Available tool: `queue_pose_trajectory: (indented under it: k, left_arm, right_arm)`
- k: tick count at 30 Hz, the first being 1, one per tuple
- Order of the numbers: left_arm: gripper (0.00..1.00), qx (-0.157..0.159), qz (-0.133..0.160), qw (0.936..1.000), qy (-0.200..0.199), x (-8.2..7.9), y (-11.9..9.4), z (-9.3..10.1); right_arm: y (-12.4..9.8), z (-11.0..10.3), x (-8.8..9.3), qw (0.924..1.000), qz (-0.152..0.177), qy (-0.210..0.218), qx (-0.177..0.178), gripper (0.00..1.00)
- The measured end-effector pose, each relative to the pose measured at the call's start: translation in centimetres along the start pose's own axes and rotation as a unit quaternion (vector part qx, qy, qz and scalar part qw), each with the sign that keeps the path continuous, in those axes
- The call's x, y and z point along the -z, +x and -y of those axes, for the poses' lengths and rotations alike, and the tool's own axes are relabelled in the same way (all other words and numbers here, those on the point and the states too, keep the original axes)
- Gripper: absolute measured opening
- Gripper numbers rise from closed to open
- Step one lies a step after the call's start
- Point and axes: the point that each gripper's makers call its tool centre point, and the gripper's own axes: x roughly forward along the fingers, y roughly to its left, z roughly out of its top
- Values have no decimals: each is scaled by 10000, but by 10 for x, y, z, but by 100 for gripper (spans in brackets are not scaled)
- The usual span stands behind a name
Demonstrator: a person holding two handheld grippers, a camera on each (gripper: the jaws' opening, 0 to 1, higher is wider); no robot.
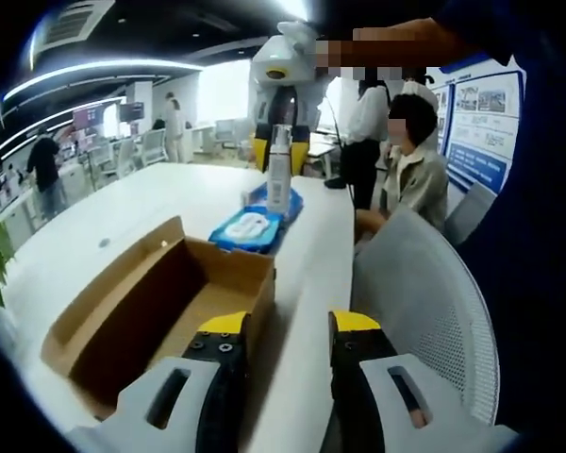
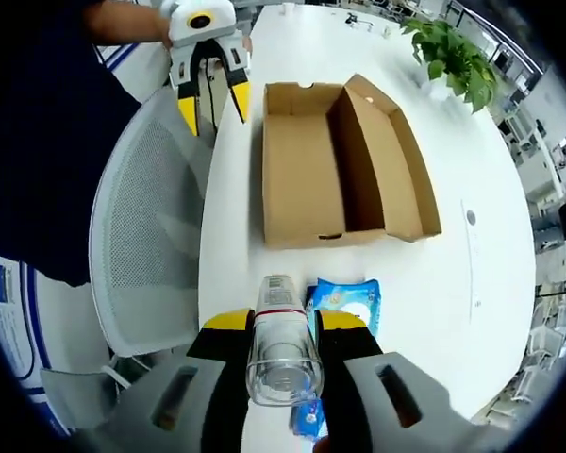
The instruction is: Operate the shoe box by opening the lid, removing the specified soft item, and placing it in the target area until the item is outside and the box remains undamaged.
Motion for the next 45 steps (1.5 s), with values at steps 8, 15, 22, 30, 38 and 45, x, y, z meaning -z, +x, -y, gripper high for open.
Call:
queue_pose_trajectory:
  k: [8,15,22,30,38,45]
  left_arm:
    - [31,73,-122,9999,-9,-1,12,0]
    - [33,-76,-416,9991,62,-9,30,-7]
    - [31,-79,-303,9994,138,-34,56,-18]
    - [33,-157,-239,9994,189,-44,78,-31]
    - [32,-51,-301,9994,186,-44,94,-36]
    - [32,9,-344,9993,108,-38,97,-40]
  right_arm:
    - [1,10,31,9998,-151,122,23,23]
    - [6,16,48,9995,-206,238,20,23]
    - [10,27,63,9992,-240,300,63,23]
    - [19,51,79,9989,-363,281,102,23]
    - [31,78,96,9984,-496,256,65,23]
    - [36,104,104,9978,-601,262,96,23]
